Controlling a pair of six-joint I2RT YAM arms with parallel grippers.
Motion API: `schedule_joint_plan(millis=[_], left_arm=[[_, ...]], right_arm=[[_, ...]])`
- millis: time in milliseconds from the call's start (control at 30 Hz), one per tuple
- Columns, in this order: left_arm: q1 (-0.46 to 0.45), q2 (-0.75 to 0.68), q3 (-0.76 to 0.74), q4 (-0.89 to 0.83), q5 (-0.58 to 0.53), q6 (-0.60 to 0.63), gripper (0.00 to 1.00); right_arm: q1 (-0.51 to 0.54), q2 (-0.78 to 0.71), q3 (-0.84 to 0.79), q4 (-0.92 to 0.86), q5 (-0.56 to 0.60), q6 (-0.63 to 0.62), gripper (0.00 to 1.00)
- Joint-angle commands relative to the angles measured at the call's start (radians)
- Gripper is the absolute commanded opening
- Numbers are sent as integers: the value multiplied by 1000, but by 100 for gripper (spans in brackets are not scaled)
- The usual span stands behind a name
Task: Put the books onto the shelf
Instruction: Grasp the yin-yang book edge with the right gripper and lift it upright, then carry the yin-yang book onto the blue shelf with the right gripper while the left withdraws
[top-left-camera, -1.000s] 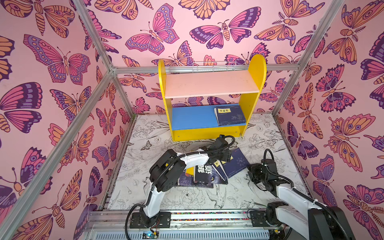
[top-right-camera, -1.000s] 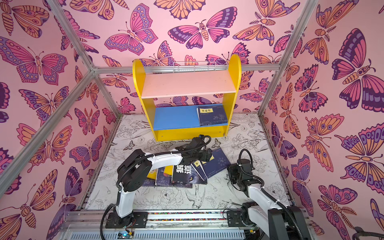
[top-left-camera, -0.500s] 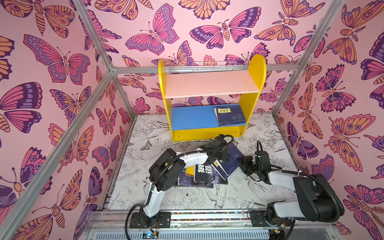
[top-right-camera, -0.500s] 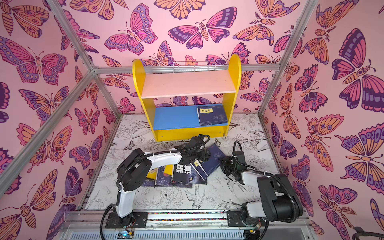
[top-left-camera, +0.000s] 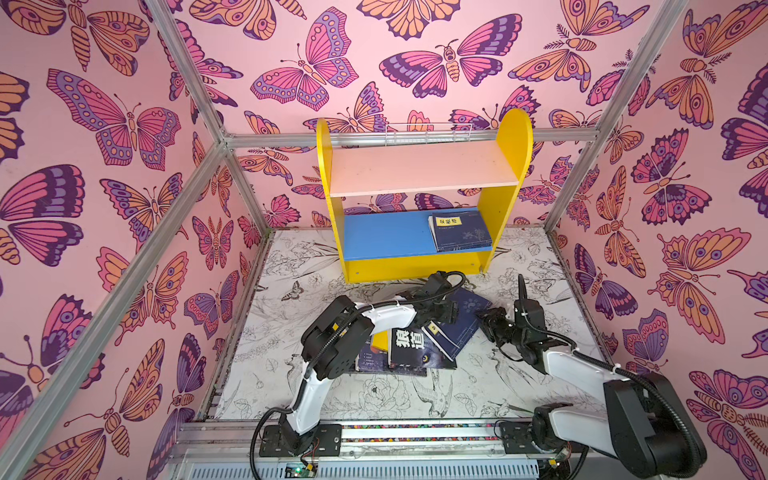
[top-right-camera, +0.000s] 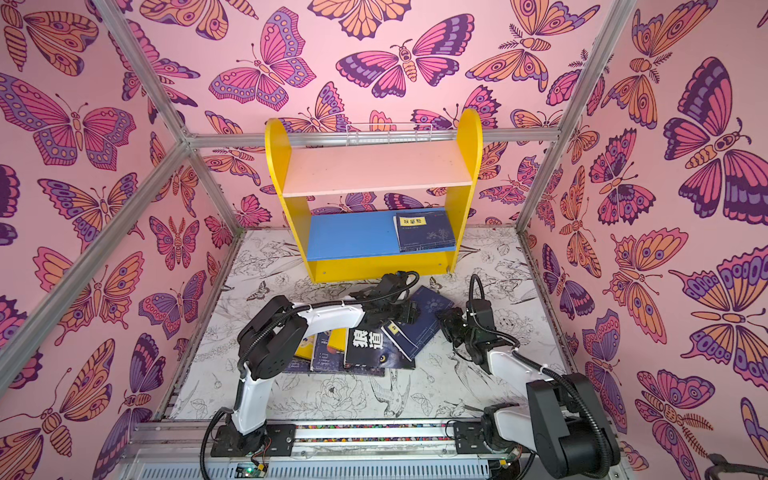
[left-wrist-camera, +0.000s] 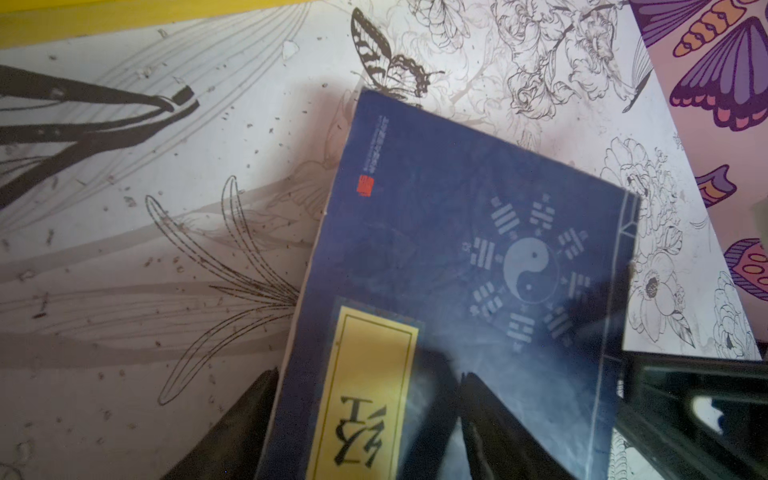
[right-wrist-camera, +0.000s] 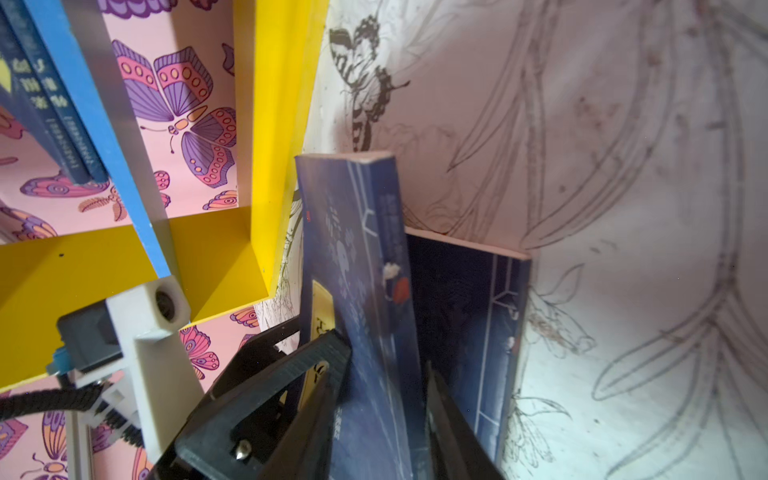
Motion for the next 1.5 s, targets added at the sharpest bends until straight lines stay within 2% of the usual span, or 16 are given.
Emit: schedule_joint_plan(millis=[0,233,467,533,633,700,833,900,967,1033,1133,1233,1467], left_arm=[[0,11,5,-20,23,-3,70],[0,10,1,-19,23,0,70],[2,3,-11,-5,30,-1,70],[3,1,-16,3,31,-2,69],[5,-8,-28,18,30,-6,69],[9,-21,-45,30,13,-16,70],[21,-102,-114,69,-104,-48,74],[22,-167,-170,99,-229,-62,74],[22,-253,-242,113,-417,-95,74],[21,-329,-312,113,-601,-140,74],[23,-409,-399,109,-792,-198,74],[29,-431,-433,91,-838,-233,74],[33,-398,-400,80,-779,-210,74]], right_arm=[[27,-13,43,75,-38,-37,33],[53,14,76,67,-48,-60,25],[64,73,95,80,-72,-51,22],[67,84,109,70,-75,-58,18],[70,84,118,55,-75,-64,4],[70,62,117,38,-61,-71,0],[69,-22,141,-41,-41,-116,0],[67,-70,179,-104,-37,-160,0],[67,-124,224,-158,-35,-204,0],[68,-163,259,-161,-44,-226,0],[67,-192,319,-130,-76,-235,0],[67,-178,376,-56,-82,-185,0],[67,36,526,168,-4,-42,0]])
